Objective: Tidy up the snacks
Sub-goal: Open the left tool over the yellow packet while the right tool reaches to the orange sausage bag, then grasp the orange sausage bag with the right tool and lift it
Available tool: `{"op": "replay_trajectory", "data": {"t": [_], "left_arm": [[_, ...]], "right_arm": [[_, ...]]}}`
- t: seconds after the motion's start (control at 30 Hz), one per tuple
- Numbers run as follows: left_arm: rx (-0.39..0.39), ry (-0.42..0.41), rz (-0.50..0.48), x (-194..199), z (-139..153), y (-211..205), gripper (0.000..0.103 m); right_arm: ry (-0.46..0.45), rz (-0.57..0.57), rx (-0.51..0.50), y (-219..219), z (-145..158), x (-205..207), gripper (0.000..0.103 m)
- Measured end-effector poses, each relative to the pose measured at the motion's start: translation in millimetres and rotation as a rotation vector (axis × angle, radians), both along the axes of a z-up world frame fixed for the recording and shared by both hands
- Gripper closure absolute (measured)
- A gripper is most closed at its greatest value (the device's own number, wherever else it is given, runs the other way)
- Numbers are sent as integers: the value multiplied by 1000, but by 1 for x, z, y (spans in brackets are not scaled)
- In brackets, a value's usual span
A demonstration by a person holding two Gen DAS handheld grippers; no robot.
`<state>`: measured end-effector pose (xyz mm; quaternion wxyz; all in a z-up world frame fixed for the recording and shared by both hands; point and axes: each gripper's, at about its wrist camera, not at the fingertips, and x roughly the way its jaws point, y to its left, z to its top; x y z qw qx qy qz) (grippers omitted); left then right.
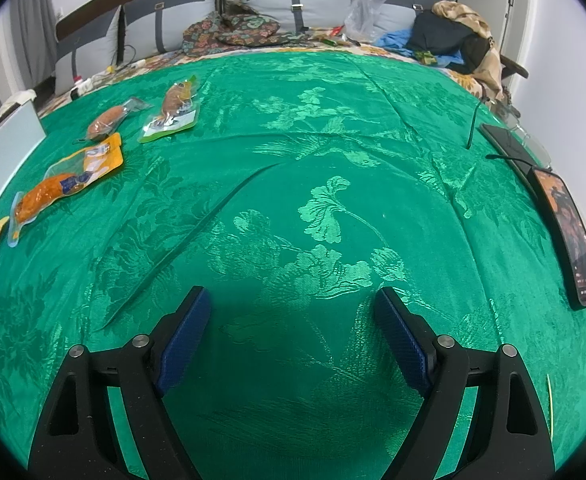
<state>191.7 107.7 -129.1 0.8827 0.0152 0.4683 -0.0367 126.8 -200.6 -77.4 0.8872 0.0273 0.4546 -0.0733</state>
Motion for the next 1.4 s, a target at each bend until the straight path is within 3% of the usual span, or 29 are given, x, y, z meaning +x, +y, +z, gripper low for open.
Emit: {"op": "replay_trajectory", "data": {"t": [0.17, 0.83, 0.93, 1.07, 1.17, 1.23, 1.4], "left_arm": [[0, -34, -7, 1, -2, 4, 0], [-3, -34, -9, 4, -4, 2, 0], [-3, -34, -9, 4, -4, 2, 0], [-2, -34, -9, 4, -4, 2, 0], [-2, -33, -9, 3, -4, 2, 0], [-2, -33, -9, 3, -4, 2, 0], [-2, -33, -8, 3, -3, 2, 0]], "right_arm": [[0, 0, 0, 0, 0, 0, 17], [6, 5, -3, 2, -1, 1, 13], [72, -22, -31, 13, 4, 15, 14], [29, 87, 75, 74, 31, 49, 14], [37, 260, 93, 149, 46, 88, 14], [55, 364, 74, 200, 49, 117, 14], [81, 449, -18, 264, 33, 158, 14]]}}
